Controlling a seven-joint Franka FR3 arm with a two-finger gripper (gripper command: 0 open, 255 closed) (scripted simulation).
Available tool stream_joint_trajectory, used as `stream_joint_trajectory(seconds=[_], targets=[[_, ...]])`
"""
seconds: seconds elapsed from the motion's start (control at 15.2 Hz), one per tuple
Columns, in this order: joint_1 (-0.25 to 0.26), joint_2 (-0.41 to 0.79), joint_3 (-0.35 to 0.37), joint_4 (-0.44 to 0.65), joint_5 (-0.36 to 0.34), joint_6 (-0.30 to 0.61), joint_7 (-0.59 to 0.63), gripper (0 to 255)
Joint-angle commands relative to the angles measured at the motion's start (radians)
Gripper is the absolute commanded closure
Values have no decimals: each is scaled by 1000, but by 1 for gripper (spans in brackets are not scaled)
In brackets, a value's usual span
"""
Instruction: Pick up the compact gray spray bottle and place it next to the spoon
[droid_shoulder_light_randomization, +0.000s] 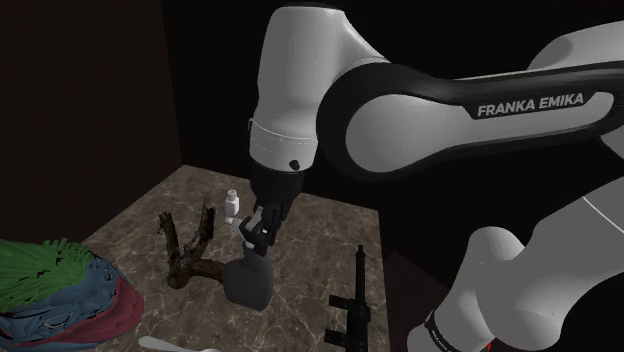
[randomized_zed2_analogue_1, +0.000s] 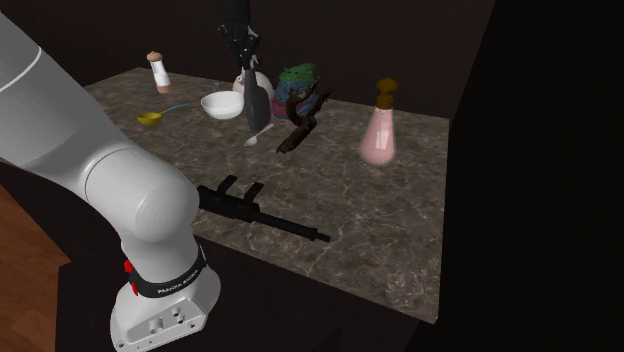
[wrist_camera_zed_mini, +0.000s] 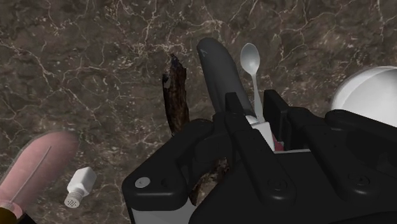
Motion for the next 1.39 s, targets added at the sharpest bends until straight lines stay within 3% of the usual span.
stream_joint_trajectory(seconds=[0.0,1.06,1.32], targets=[[1,0,2,-27,2,28,-2,255],[5,59,27,-193,5,251,-4,255],[5,64,28,-199,5,263,-4,255]])
